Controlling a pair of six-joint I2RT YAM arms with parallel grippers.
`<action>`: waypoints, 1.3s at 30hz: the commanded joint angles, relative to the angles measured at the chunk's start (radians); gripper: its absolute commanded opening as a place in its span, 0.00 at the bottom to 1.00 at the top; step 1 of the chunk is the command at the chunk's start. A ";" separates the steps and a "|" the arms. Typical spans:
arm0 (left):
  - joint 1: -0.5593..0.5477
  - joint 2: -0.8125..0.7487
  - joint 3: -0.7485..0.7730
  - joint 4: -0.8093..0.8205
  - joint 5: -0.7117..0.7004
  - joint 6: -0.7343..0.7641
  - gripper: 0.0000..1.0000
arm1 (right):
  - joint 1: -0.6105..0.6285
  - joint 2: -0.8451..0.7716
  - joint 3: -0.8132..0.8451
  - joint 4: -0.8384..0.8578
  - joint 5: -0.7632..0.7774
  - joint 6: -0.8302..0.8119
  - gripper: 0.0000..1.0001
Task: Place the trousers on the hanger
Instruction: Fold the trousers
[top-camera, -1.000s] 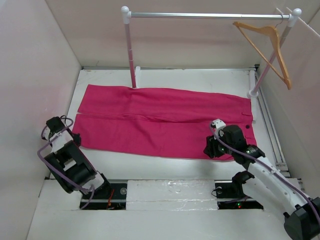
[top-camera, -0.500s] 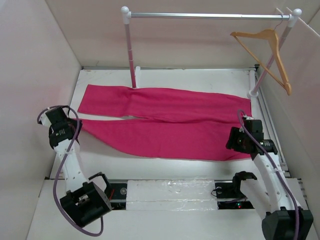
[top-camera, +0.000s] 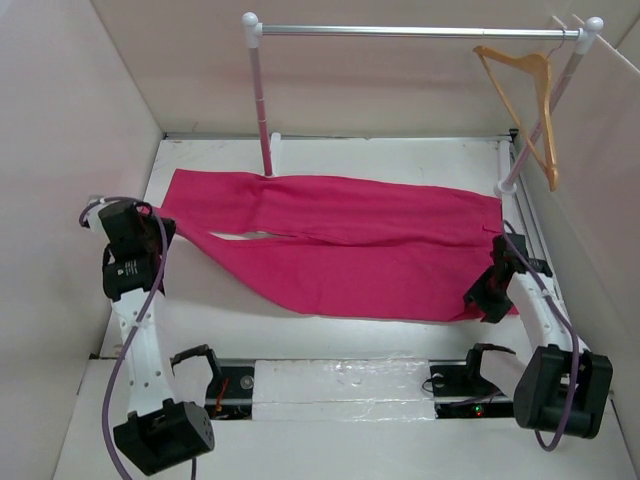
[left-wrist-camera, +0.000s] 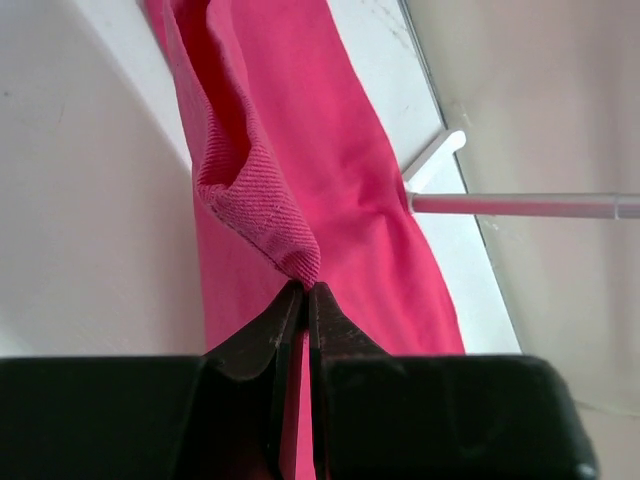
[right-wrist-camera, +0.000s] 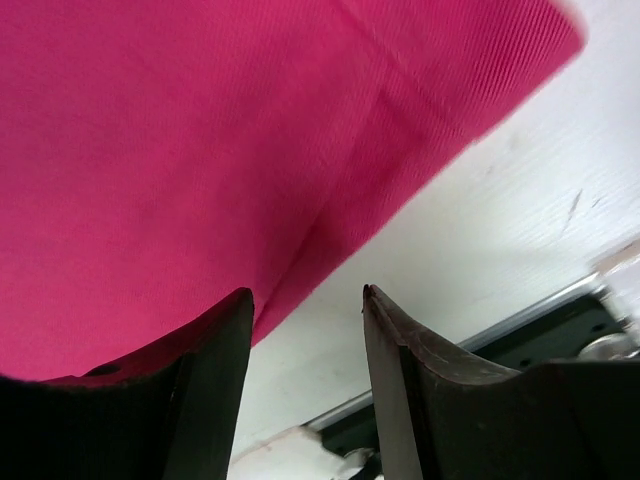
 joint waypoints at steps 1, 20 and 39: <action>-0.004 0.034 0.069 0.050 -0.018 -0.005 0.00 | 0.018 -0.016 -0.066 -0.026 -0.023 0.221 0.53; -0.042 0.204 0.209 0.012 -0.258 0.020 0.00 | -0.120 -0.087 -0.120 0.217 0.135 0.039 0.00; -0.051 0.373 0.373 -0.059 -0.482 0.040 0.00 | -0.056 0.057 0.469 0.176 0.219 -0.437 0.00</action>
